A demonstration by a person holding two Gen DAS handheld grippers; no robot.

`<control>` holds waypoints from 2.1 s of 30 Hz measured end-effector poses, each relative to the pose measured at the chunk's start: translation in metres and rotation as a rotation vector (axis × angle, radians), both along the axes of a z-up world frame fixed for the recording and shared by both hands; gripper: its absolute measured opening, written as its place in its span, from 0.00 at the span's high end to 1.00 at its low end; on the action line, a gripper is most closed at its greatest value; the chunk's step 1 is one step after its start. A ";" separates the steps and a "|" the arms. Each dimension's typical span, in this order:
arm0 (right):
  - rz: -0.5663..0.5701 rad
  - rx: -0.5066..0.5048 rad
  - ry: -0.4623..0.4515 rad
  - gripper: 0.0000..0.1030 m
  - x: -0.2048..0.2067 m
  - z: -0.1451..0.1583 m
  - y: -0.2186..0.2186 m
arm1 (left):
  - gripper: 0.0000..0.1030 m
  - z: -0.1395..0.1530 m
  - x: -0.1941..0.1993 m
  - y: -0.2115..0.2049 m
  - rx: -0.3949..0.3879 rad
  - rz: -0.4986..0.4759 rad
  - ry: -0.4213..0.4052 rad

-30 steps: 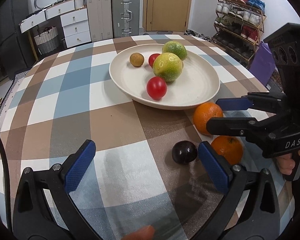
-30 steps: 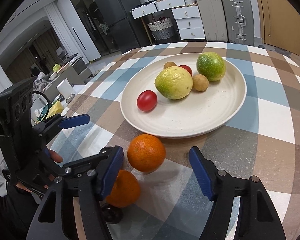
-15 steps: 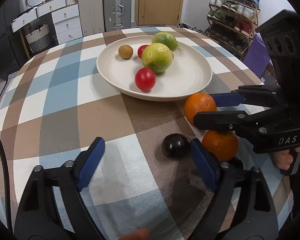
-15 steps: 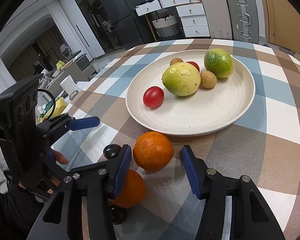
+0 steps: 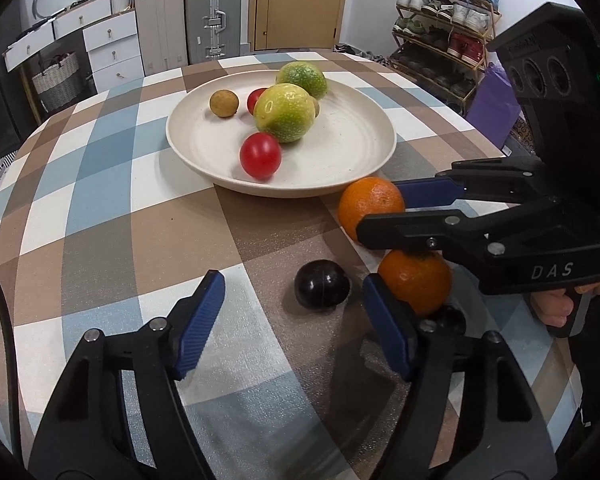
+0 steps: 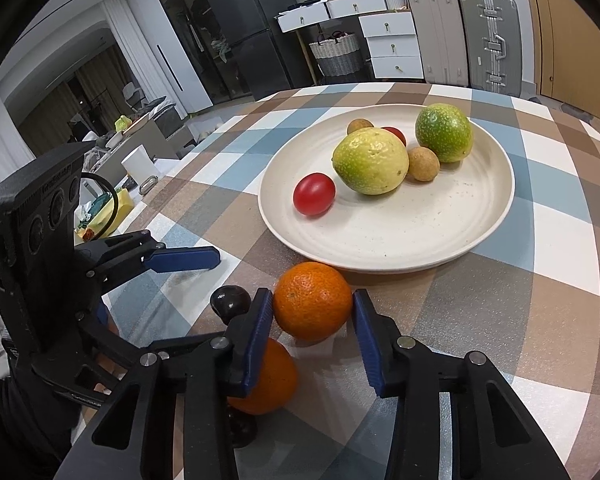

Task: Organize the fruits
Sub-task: 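Grasp an orange with the right tool while the left tool grasps a dark plum, then carry the plum and orange over the plate and open both tools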

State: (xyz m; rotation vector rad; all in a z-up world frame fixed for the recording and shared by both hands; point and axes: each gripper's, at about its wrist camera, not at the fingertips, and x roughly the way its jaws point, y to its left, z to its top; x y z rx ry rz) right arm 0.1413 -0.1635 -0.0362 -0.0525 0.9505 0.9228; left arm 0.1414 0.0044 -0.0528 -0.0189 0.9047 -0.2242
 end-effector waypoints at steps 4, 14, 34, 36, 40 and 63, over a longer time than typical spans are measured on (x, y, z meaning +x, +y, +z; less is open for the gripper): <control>0.005 0.021 0.004 0.60 0.000 0.002 -0.003 | 0.51 0.001 -0.002 -0.001 -0.011 -0.015 -0.005; 0.007 0.062 -0.003 0.60 -0.001 0.009 -0.006 | 0.76 0.002 -0.005 -0.006 -0.026 -0.067 -0.007; -0.069 0.214 -0.068 0.60 0.002 0.038 -0.033 | 0.77 0.030 -0.021 0.003 -0.111 -0.059 -0.155; -0.095 0.224 -0.072 0.60 0.005 0.040 -0.037 | 0.77 0.034 -0.022 0.003 -0.110 -0.048 -0.176; -0.144 0.232 -0.093 0.60 0.009 0.043 -0.045 | 0.77 0.038 -0.021 0.010 -0.120 -0.002 -0.193; -0.320 0.166 -0.156 0.60 0.026 0.034 -0.058 | 0.77 0.038 0.025 0.038 -0.094 0.264 -0.253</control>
